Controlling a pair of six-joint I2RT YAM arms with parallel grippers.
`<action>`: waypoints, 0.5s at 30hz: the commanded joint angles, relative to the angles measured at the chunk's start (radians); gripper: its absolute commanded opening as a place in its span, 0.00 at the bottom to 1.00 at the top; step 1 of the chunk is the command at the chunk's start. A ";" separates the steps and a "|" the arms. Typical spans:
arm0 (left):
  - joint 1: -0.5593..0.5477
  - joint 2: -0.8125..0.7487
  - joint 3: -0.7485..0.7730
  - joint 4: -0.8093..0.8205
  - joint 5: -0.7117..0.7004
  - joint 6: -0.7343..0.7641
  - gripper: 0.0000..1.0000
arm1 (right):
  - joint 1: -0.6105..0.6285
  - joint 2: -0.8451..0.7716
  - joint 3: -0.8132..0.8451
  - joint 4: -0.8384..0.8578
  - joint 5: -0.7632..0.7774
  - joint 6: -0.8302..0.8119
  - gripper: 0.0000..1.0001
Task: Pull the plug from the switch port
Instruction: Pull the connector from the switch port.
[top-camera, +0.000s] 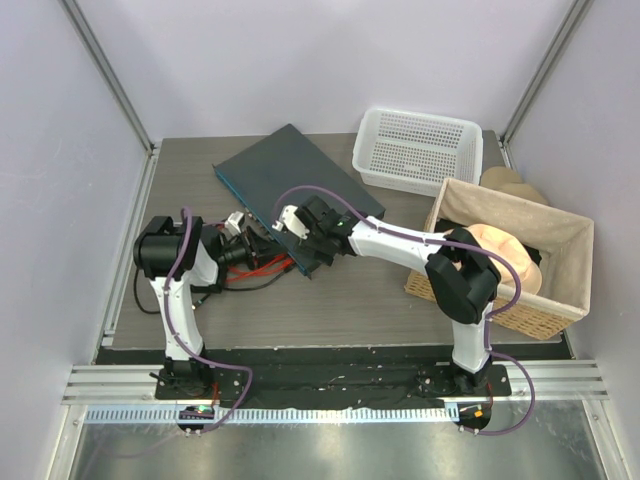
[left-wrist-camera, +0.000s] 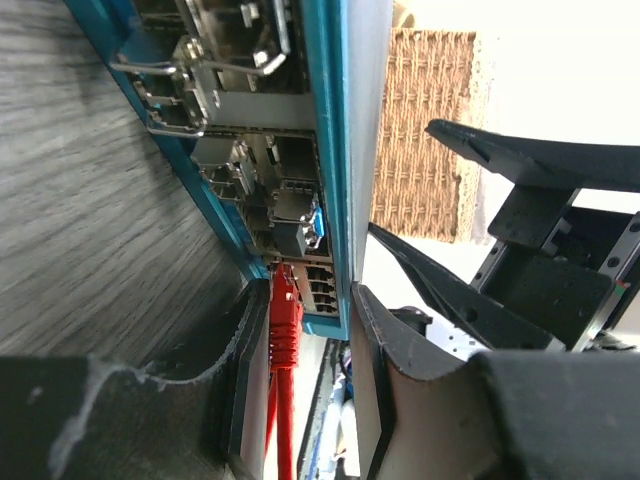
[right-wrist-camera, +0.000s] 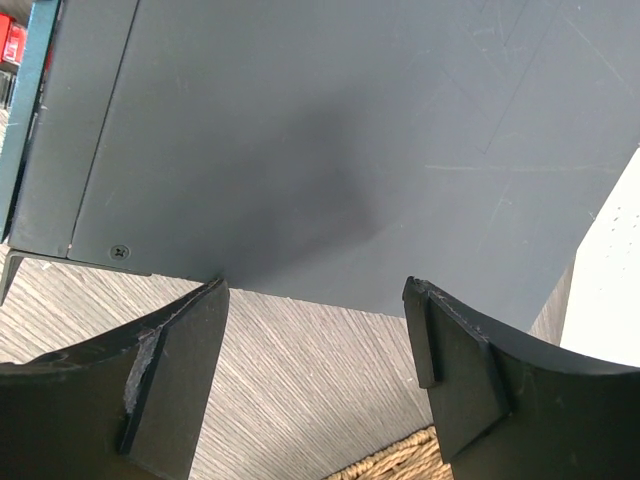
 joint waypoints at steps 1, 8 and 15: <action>0.001 -0.068 0.002 0.264 0.215 0.059 0.31 | -0.028 0.050 -0.044 0.024 -0.049 0.035 0.82; 0.007 -0.060 0.156 0.162 0.242 0.080 0.36 | -0.048 0.085 -0.021 0.019 -0.049 0.028 0.82; 0.024 -0.111 0.031 0.099 0.279 0.106 0.37 | -0.050 0.064 -0.040 0.021 -0.050 0.014 0.82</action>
